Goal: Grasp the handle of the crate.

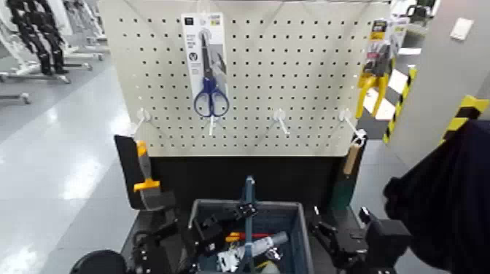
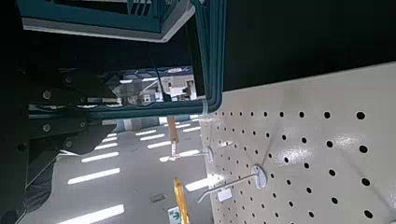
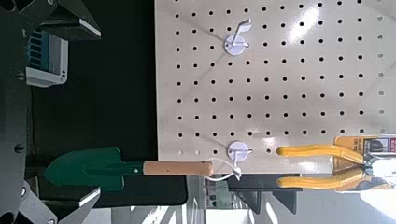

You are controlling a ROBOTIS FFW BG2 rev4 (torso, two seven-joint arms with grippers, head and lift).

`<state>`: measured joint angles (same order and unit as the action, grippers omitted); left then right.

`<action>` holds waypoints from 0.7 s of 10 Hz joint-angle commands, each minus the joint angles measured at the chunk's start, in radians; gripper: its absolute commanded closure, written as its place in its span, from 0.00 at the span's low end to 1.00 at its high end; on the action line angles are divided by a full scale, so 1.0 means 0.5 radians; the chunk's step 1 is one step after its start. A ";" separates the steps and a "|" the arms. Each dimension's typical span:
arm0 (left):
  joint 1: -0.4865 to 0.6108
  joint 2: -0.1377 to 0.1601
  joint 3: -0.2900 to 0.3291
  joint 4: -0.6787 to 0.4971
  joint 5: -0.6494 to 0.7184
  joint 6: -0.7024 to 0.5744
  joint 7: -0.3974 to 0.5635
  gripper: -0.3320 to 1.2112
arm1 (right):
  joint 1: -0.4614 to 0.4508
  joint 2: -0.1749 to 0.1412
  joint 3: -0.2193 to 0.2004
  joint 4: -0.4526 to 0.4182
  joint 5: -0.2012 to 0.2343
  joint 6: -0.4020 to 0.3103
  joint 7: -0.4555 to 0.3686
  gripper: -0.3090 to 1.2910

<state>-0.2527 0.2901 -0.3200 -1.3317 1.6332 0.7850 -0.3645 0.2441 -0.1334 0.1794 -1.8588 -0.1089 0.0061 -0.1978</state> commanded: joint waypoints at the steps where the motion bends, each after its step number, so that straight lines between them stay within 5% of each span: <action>1: 0.039 -0.016 -0.001 -0.055 0.026 -0.039 0.020 0.95 | 0.000 0.000 0.000 0.002 0.000 0.000 0.000 0.28; 5: 0.223 -0.077 0.069 -0.331 0.093 -0.057 0.152 0.95 | 0.003 0.006 -0.012 0.002 0.000 0.006 0.000 0.28; 7: 0.370 -0.040 0.106 -0.540 0.228 -0.045 0.339 0.95 | 0.006 0.006 -0.018 -0.004 0.003 0.018 0.000 0.28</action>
<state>-0.0883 0.2623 -0.2698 -1.5717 1.7231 0.7620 -0.1988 0.2468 -0.1304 0.1715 -1.8597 -0.1076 0.0132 -0.1978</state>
